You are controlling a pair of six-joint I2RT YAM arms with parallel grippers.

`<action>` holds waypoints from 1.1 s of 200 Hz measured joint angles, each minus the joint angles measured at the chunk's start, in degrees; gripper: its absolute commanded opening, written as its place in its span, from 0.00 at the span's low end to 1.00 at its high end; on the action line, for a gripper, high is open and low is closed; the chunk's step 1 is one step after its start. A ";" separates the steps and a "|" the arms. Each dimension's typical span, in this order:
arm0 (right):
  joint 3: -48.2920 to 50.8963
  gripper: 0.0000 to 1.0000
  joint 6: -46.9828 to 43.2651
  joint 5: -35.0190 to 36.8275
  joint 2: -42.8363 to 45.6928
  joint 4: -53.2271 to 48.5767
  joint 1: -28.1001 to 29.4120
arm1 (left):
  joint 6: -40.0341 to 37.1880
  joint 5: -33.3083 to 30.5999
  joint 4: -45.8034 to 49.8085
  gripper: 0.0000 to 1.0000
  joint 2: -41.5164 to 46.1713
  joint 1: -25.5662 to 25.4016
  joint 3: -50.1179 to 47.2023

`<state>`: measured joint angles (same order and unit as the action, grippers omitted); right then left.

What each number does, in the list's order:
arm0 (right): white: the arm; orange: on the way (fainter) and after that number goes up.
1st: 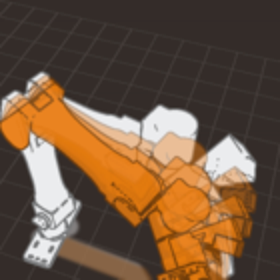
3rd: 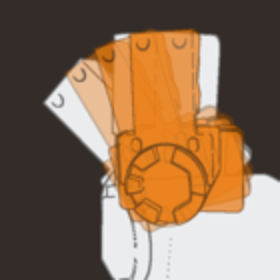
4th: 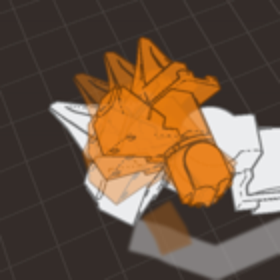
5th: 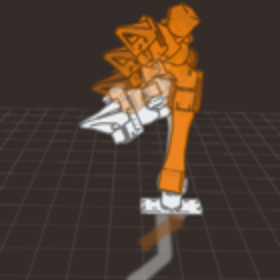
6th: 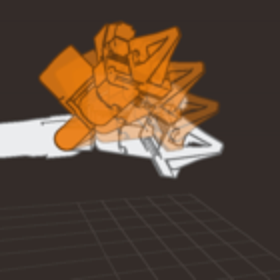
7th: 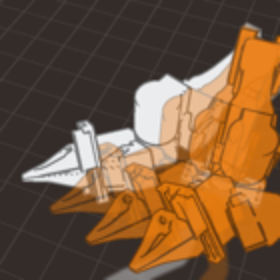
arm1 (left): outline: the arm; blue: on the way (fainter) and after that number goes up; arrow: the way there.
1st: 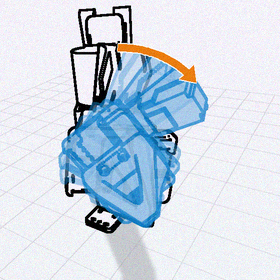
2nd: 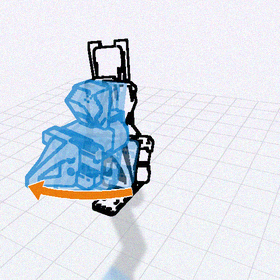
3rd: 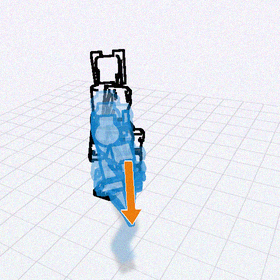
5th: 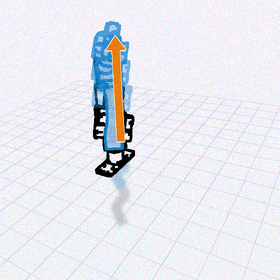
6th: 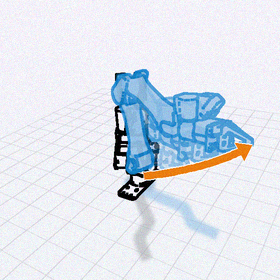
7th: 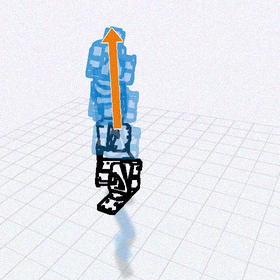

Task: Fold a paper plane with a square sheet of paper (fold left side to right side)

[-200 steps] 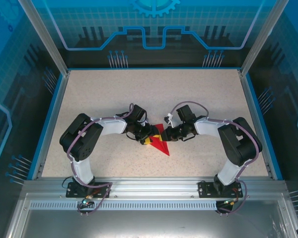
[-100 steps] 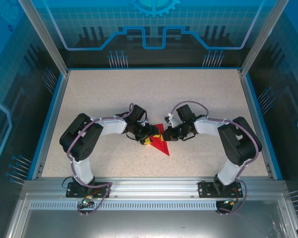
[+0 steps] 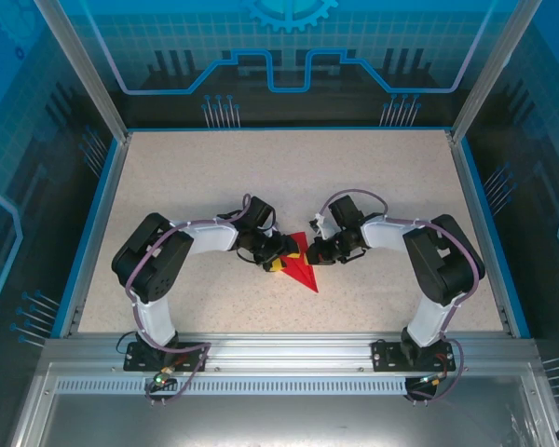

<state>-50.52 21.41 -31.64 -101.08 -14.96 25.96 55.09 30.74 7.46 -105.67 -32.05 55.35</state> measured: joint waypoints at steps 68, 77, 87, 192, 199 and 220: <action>-0.72 0.06 -0.02 1.62 -0.63 -1.25 -0.24 | 0.00 0.00 0.00 0.55 0.00 0.00 0.00; -0.72 0.06 -0.02 1.68 -0.66 -1.33 -0.24 | 0.00 0.00 0.00 0.55 0.00 0.00 0.00; -0.74 0.06 -0.02 1.73 -0.70 -1.33 -0.26 | 0.00 0.00 0.00 0.55 0.00 0.00 0.00; -1.36 0.06 -0.02 3.17 -1.40 -2.16 -0.52 | -0.11 0.00 0.00 0.55 -0.02 0.00 0.00; -1.36 0.06 0.00 3.19 -1.42 -2.16 -0.52 | -0.11 0.00 0.00 0.55 -0.02 0.00 0.00; -1.36 0.06 0.00 3.21 -1.42 -2.19 -0.52 | -0.11 0.00 0.00 0.55 -0.02 0.00 0.00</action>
<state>-51.88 21.41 -28.42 -102.50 -17.15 25.43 54.98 30.74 7.46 -105.69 -32.05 55.35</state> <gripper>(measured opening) 0.062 0.548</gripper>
